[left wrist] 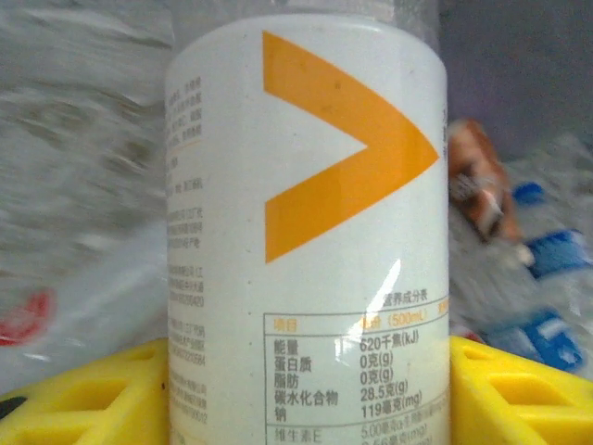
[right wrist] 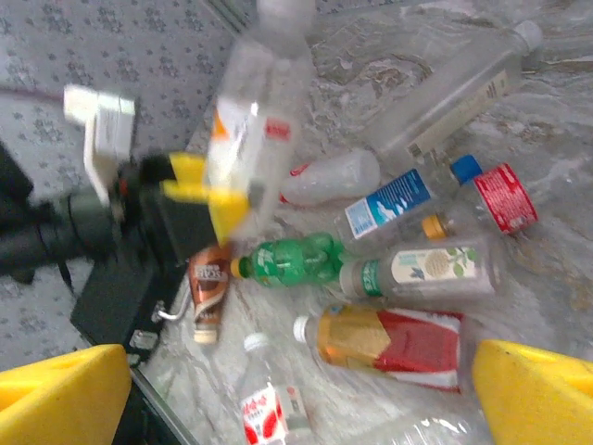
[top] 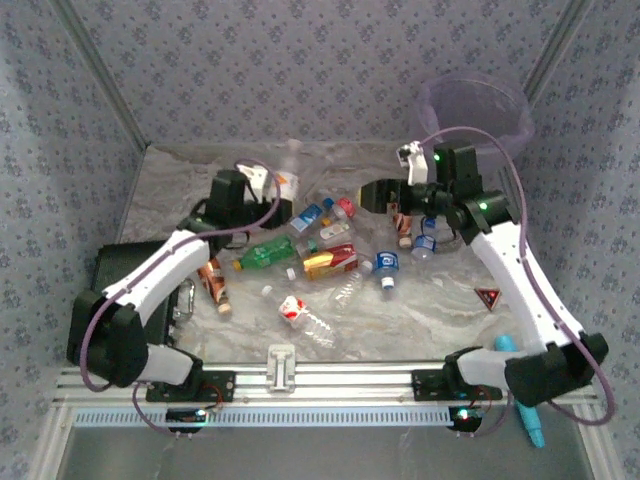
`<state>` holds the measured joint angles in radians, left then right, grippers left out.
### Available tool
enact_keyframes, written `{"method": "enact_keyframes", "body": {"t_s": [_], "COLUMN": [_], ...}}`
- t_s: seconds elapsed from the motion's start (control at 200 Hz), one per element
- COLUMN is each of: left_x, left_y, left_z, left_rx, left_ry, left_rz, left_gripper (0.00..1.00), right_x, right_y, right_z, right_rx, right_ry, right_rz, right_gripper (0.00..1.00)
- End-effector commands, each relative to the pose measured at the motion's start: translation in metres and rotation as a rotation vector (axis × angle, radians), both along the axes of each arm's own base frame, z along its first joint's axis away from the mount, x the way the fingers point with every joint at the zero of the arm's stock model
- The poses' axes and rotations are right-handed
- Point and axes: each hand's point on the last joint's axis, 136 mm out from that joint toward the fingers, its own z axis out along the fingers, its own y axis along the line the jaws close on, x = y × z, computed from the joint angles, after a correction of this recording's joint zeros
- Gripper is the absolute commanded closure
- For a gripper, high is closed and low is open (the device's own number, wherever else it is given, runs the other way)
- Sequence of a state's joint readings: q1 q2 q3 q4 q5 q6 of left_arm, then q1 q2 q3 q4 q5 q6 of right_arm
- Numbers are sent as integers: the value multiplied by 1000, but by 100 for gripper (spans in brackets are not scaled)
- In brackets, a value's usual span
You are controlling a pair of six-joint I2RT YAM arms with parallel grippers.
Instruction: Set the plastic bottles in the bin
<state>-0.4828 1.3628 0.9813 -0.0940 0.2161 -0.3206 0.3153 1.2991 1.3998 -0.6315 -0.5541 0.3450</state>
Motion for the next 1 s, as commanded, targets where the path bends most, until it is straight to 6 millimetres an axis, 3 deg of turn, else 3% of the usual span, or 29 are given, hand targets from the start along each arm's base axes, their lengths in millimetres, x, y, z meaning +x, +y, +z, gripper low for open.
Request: {"method": "enact_keyframes", "body": {"t_s": [0.0,0.14,0.335,0.475,0.59,0.8,0.89,0.994], "left_x": [-20,-42,-49,-51,-44,-36,-36,-37], "left_y": [-40,-73,-98,-114,-116,-119,-120,-117], "left_z": [27,26,45,48,44,43,46,54], "left_rx": [-161,-183,-231,-223,-213,-217,-221,-242], "left_ry": [-63,-82,-131,-142,-136,-130,-129,-138], "left_rz": [-64,-126,-188,-219,-191,-164,-165,-154], "left_gripper": [60,60,61,61,61,60,53,26], "right_x": [18,32,58,68,65,63,66,68], "right_y": [21,42,44,55,61,55,50,43], "right_z": [14,4,-26,-34,-39,-39,-33,-21], "right_rx": [92,111,68,105,111,102,99,87], "right_ry": [5,36,97,127,147,142,120,82], "right_rz": [35,86,42,68,91,77,61,51], "right_gripper": [0,0,0,0,12,36,42,44]}}
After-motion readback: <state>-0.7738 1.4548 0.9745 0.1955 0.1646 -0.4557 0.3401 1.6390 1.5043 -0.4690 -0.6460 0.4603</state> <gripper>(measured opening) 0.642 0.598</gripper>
